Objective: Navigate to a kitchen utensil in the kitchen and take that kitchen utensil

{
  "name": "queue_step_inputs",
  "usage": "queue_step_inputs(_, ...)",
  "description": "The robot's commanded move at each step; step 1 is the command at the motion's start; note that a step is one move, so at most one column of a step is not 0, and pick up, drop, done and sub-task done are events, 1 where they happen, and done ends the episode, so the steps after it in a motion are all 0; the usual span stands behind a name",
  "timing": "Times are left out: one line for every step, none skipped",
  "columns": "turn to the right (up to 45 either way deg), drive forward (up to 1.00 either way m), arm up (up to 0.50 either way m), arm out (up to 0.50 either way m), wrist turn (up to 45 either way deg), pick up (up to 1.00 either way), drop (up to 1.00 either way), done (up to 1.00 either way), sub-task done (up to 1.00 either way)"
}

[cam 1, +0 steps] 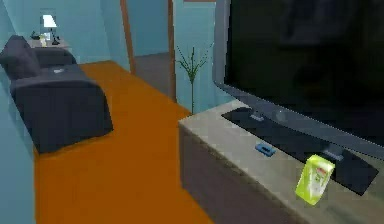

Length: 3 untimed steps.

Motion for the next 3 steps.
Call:
queue_step_inputs(0.0,0.4,0.0,0.0,0.0,0.0,0.0,0.0,0.0)
queue_step_inputs(-33.0,0.0,0.0,0.0,0.0,0.0,0.0,0.0,0.0)
queue_step_inputs(0.0,0.9,0.0,0.0,0.0,0.0,0.0,0.0,0.0)
